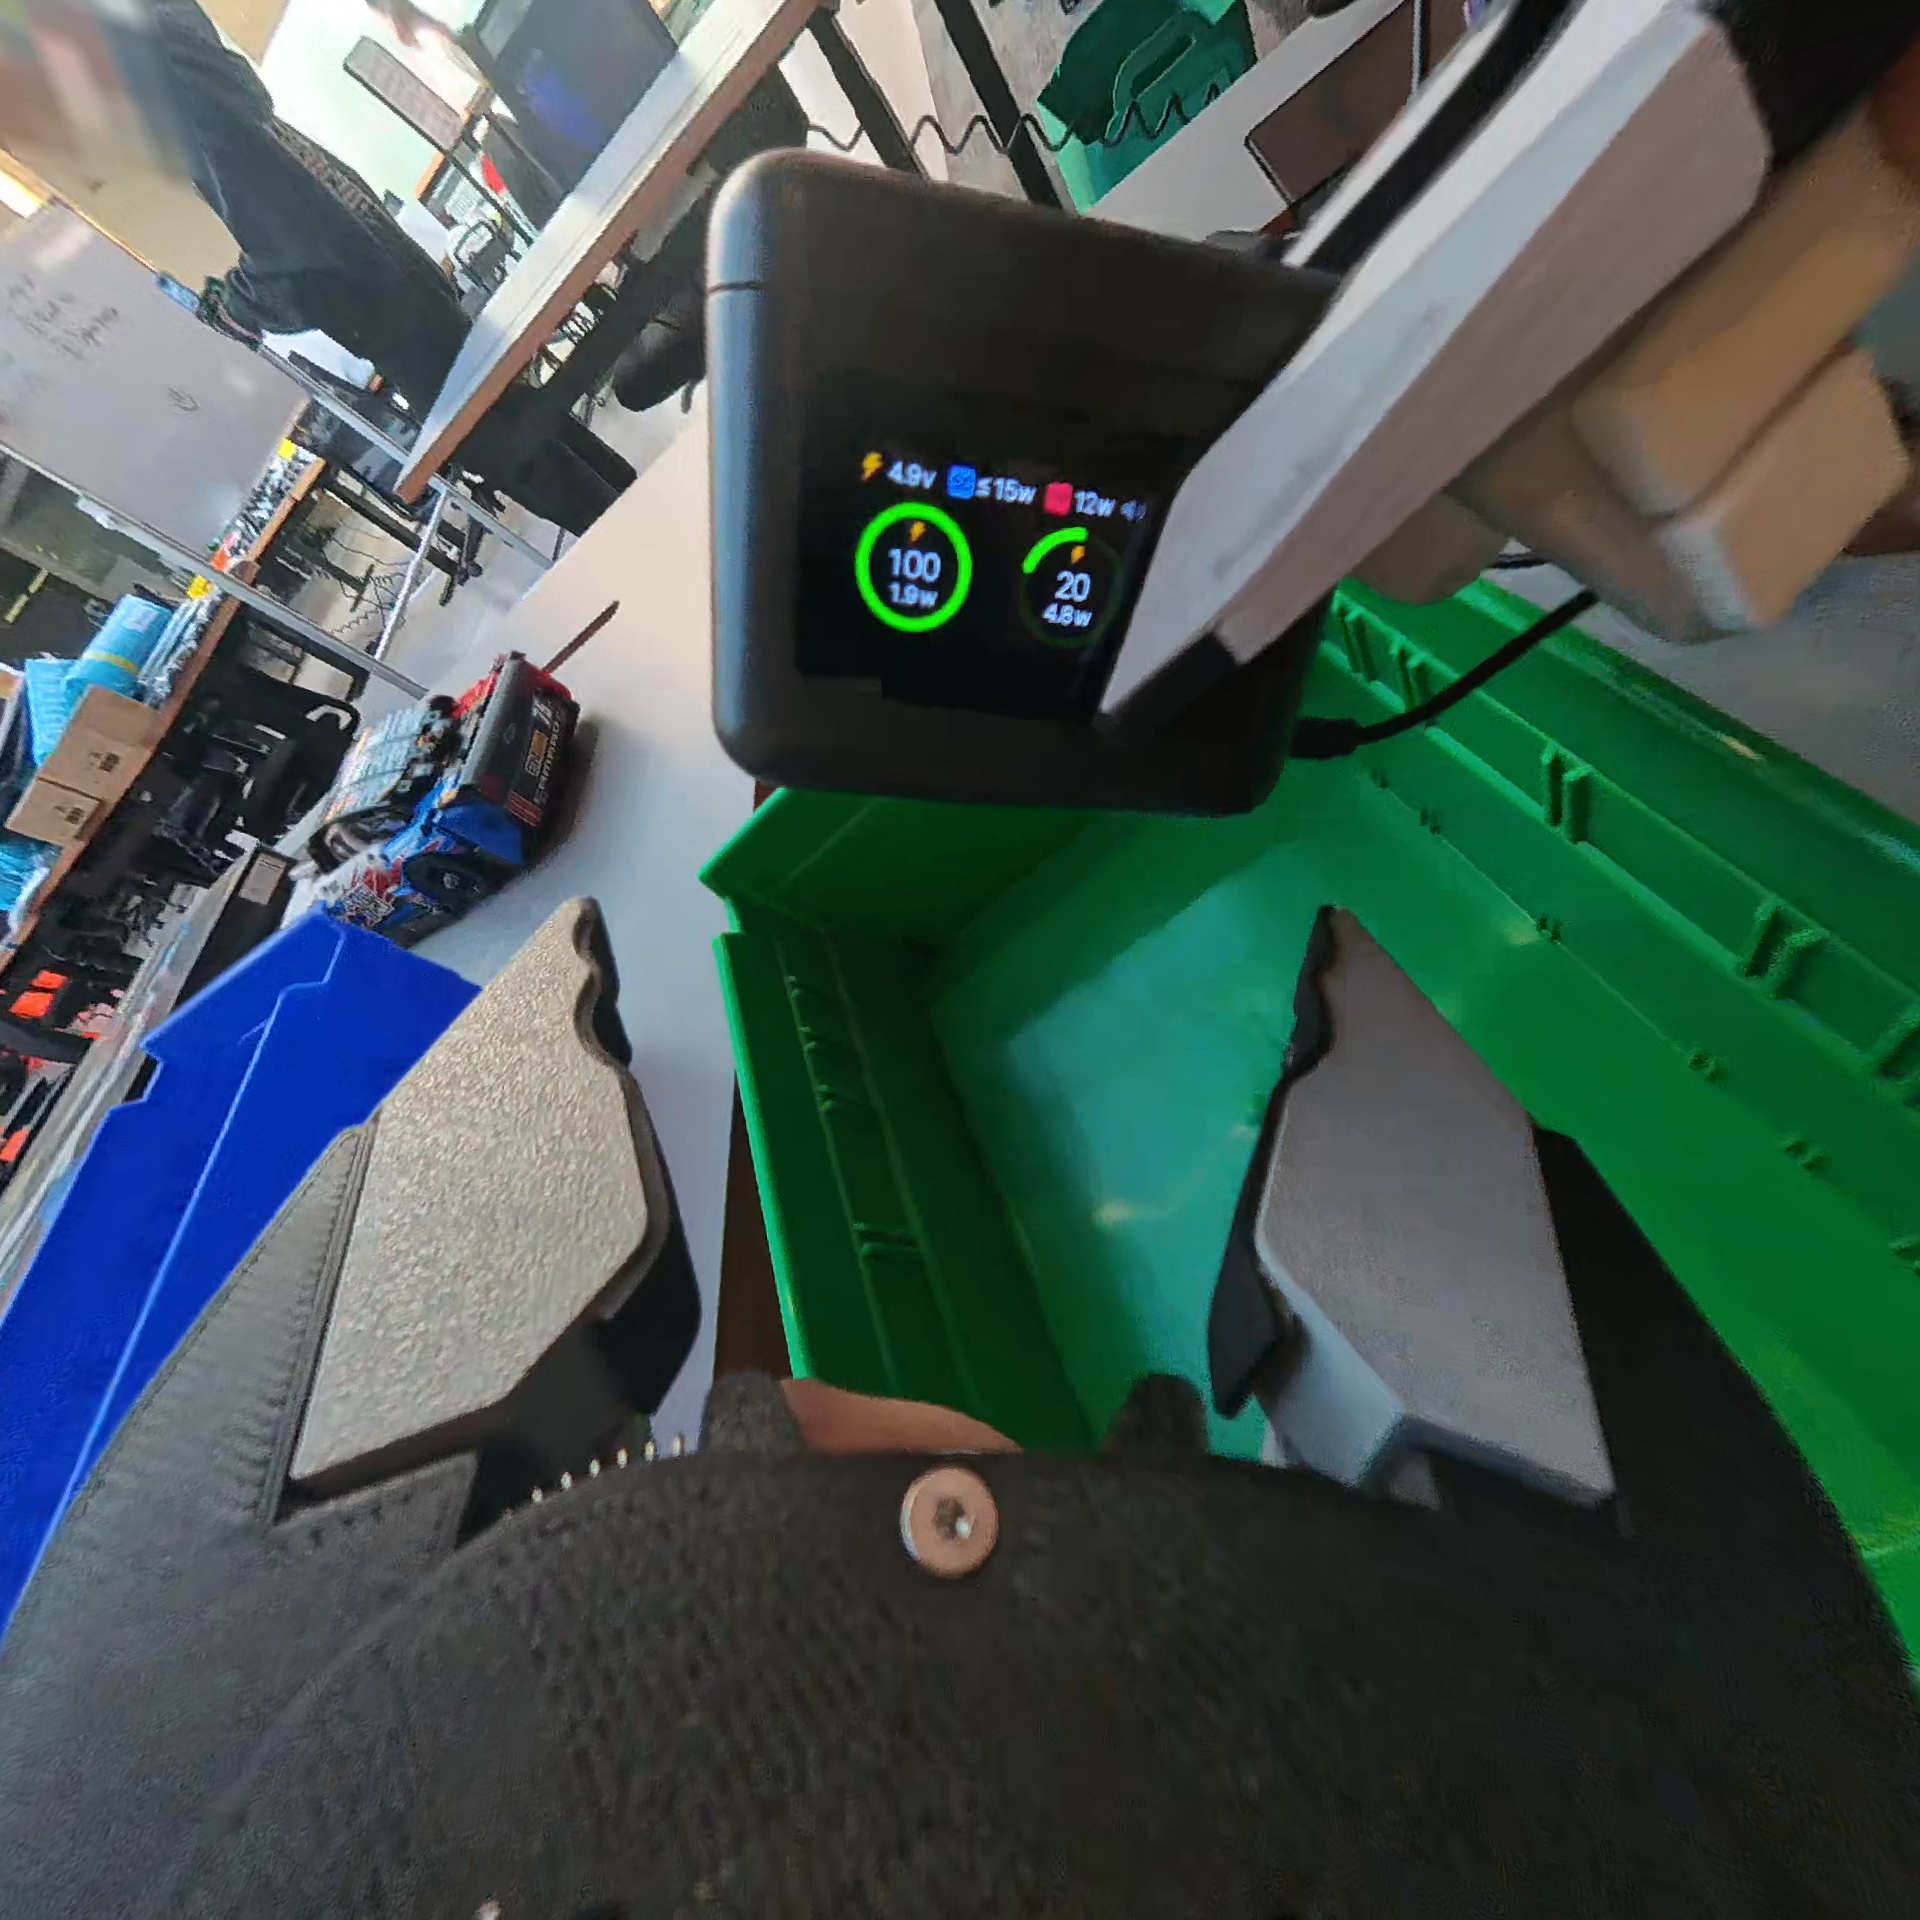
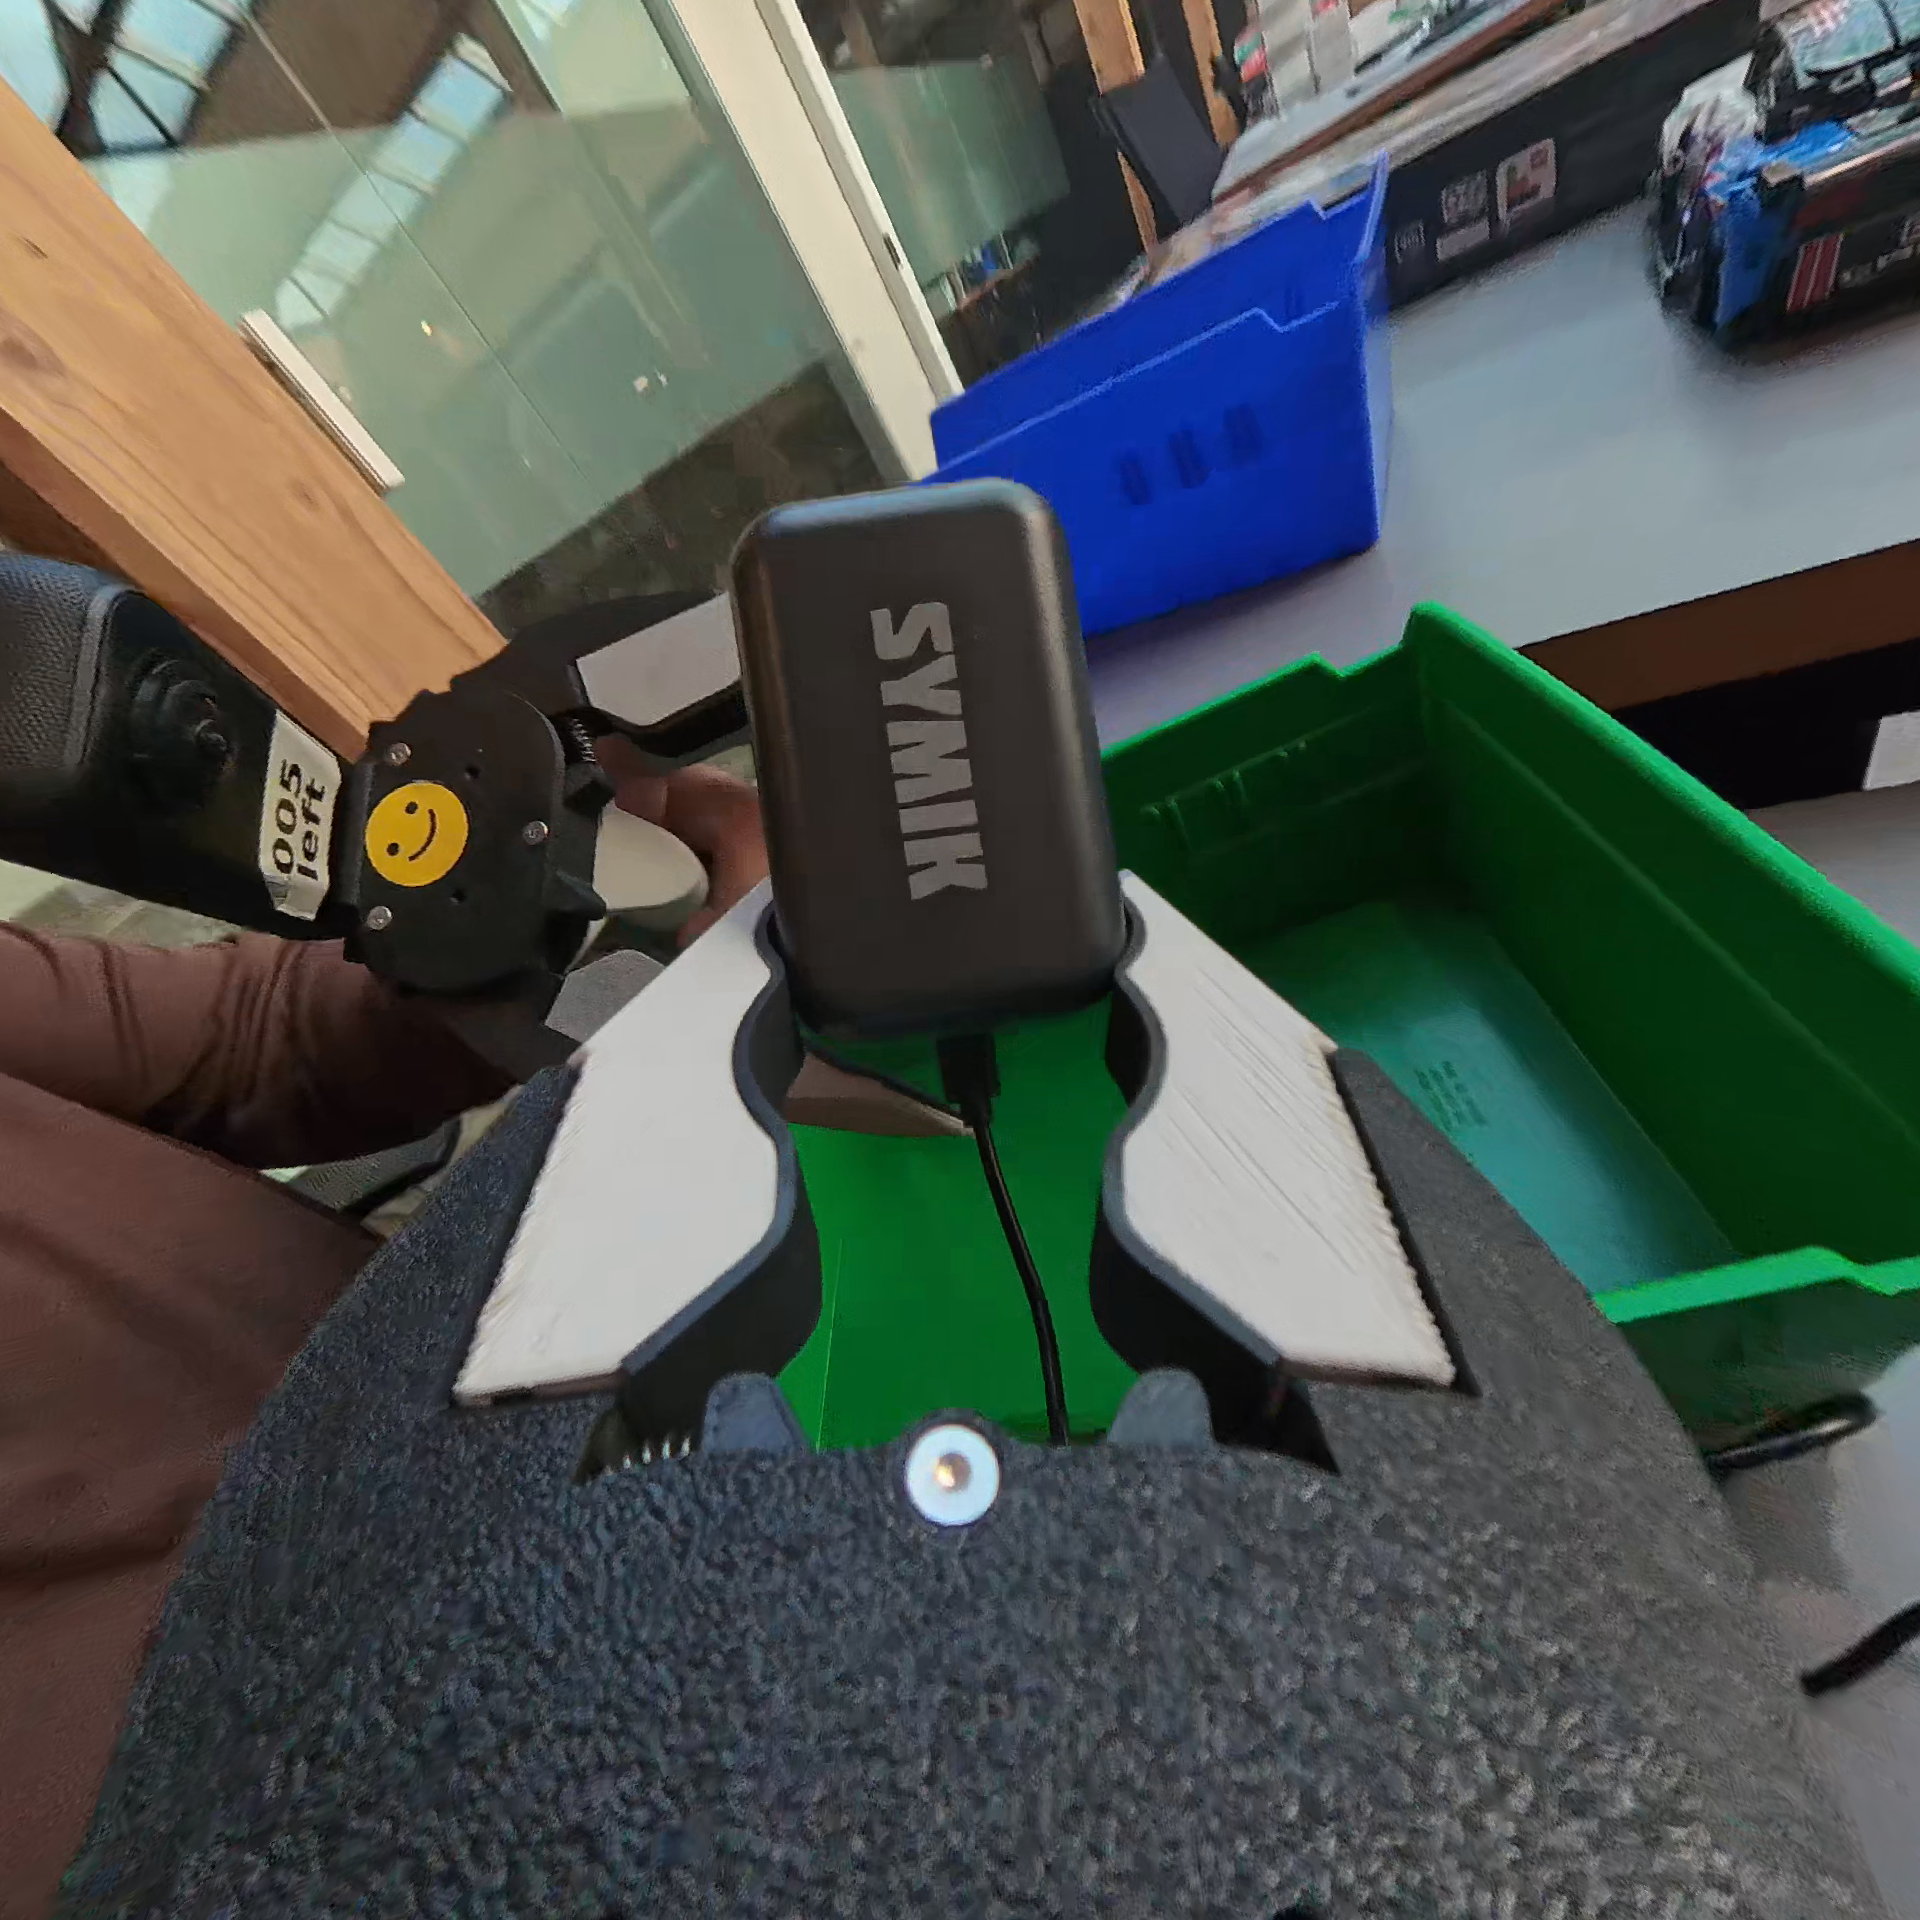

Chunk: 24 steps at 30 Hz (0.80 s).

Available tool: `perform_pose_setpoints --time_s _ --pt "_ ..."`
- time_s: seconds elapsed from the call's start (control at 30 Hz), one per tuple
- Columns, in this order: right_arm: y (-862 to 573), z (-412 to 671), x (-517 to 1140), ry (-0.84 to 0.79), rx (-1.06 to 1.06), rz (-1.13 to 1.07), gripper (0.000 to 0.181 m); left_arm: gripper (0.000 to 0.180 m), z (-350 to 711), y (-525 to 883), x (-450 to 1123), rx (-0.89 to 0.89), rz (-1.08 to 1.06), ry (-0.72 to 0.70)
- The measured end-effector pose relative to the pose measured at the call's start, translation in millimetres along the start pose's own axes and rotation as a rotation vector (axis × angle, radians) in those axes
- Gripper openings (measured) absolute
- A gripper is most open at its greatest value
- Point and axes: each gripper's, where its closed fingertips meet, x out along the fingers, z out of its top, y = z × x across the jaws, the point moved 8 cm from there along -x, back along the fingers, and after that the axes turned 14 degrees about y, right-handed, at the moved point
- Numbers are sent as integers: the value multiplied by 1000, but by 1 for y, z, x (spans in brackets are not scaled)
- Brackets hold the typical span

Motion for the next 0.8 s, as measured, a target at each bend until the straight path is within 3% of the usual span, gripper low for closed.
perform_pose_setpoints --time_s 0.37,0.8 --pt "12 28 16 558 -151 -231 56 124 -27 -20 4 -105 -54 31" --pt "13 25 41 898 -186 -302 55 124 -41 -34 7 -201 -109 47"
